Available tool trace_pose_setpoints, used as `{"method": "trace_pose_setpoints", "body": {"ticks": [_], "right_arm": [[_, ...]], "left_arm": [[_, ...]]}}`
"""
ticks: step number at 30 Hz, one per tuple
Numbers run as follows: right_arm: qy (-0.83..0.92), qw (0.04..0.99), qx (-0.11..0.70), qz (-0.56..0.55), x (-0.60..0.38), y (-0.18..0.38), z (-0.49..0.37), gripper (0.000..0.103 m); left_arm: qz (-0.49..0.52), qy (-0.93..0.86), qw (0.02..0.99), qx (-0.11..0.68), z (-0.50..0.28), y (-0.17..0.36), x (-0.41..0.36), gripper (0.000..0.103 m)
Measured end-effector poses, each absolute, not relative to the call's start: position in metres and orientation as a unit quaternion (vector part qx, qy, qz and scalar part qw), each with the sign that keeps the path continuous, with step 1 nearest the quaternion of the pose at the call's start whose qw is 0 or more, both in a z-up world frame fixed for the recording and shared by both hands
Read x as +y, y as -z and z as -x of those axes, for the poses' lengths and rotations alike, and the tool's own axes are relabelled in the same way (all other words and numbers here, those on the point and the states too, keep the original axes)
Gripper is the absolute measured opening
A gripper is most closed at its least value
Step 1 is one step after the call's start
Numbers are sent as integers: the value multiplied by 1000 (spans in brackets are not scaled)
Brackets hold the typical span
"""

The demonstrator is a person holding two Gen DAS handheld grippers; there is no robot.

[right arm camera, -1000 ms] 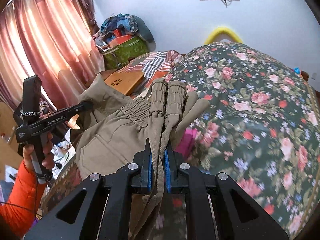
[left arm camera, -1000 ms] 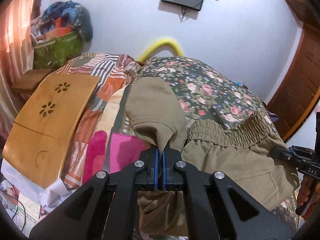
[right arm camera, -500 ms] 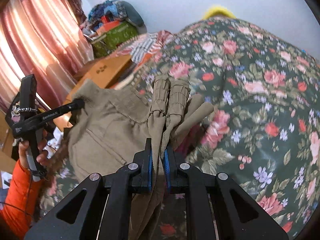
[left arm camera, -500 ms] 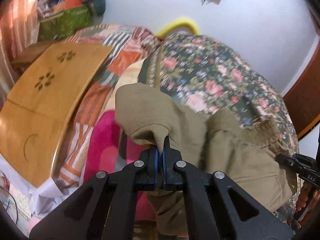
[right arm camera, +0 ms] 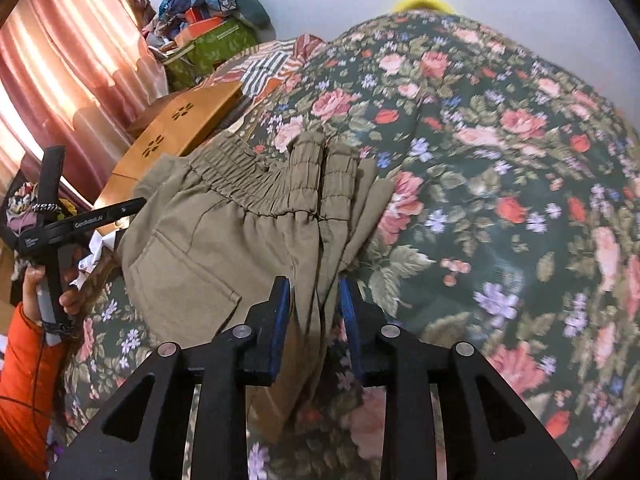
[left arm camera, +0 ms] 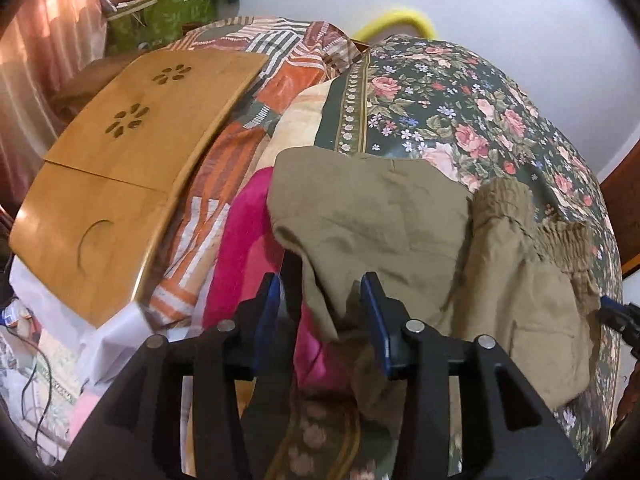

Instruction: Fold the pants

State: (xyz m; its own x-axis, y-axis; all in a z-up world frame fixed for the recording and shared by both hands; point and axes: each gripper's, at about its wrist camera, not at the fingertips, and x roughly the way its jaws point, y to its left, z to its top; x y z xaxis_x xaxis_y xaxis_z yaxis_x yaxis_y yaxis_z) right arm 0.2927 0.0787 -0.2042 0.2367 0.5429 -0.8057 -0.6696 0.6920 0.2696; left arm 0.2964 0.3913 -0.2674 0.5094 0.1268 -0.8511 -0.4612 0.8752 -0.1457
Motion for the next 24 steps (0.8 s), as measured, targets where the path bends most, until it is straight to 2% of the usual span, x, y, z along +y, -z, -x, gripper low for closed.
{"method": "trace_pose_setpoints", "body": {"ticks": [7,14,18,24], "right_arm": [[-389,814,427,55,46,150,-266,24],[-404,845,349,26,16,78,-222,24],[-414,861,296,14,-5,35,-184,24],[-431,877,212,-9,-39,-18,-120,24]], "left_arm": [[140,-166,879,425,-262,207,349,42],[91,-140,928,332,-209,108,280,42],[81,-123,949,279,-167,58,240,45],[62,-106,968,217,-104,9,183,45]]}}
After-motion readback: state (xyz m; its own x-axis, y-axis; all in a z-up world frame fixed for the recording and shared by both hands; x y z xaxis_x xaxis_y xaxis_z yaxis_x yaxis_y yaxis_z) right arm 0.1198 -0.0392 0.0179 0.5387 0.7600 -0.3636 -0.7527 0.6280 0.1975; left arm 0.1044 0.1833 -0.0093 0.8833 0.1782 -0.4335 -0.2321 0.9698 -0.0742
